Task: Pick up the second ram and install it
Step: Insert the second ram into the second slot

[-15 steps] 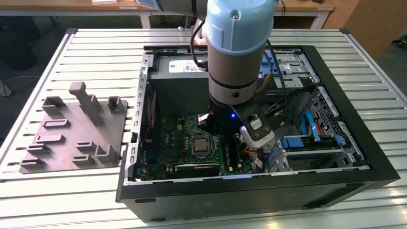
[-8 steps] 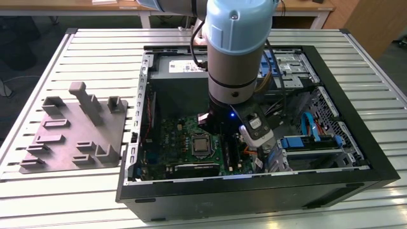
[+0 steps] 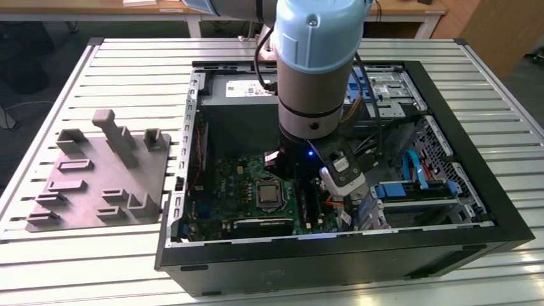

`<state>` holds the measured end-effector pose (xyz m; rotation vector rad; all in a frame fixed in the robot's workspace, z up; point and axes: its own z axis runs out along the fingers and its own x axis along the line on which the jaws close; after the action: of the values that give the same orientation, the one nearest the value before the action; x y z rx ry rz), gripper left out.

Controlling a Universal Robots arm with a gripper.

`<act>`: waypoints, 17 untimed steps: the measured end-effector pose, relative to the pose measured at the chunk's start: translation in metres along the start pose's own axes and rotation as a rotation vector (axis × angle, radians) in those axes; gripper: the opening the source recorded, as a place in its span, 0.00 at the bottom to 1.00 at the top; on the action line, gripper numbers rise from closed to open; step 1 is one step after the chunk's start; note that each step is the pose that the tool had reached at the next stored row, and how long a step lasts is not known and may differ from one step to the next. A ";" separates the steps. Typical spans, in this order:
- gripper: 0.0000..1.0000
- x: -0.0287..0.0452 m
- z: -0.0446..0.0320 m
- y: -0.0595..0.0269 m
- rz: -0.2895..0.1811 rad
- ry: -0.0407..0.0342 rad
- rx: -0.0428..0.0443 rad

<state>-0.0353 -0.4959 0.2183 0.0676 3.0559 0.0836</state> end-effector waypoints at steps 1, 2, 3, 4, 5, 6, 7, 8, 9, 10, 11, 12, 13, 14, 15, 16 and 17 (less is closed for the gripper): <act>0.14 0.0000 0.0001 0.0000 0.000 -0.0001 0.0007; 0.14 -0.0001 -0.0001 0.0001 0.000 -0.0003 0.0019; 0.14 -0.0001 -0.0004 0.0002 0.000 -0.0004 0.0036; 0.14 -0.0001 -0.0008 0.0002 0.000 -0.0005 0.0054; 0.14 -0.0002 -0.0013 0.0002 -0.001 -0.0005 0.0077; 0.14 -0.0002 -0.0018 0.0002 -0.001 -0.0005 0.0102; 0.14 -0.0003 -0.0021 0.0003 -0.001 -0.0006 0.0122; 0.14 -0.0004 -0.0024 0.0003 -0.001 -0.0005 0.0140; 0.14 -0.0006 -0.0023 0.0003 -0.002 -0.0003 0.0147; 0.14 -0.0010 -0.0023 0.0003 -0.002 0.0003 0.0151; 0.14 -0.0017 -0.0022 0.0005 -0.004 0.0012 0.0150; 0.14 -0.0021 -0.0021 0.0011 -0.005 0.0018 0.0150; 0.14 -0.0022 -0.0018 0.0017 -0.006 0.0022 0.0150; 0.14 -0.0023 -0.0014 0.0022 -0.007 0.0023 0.0149; 0.14 -0.0023 -0.0010 0.0025 -0.007 0.0024 0.0148; 0.14 -0.0023 -0.0008 0.0025 -0.008 0.0025 0.0146; 0.14 -0.0023 -0.0007 0.0025 -0.008 0.0026 0.0148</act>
<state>-0.0330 -0.4936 0.2194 0.0557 3.0594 0.0605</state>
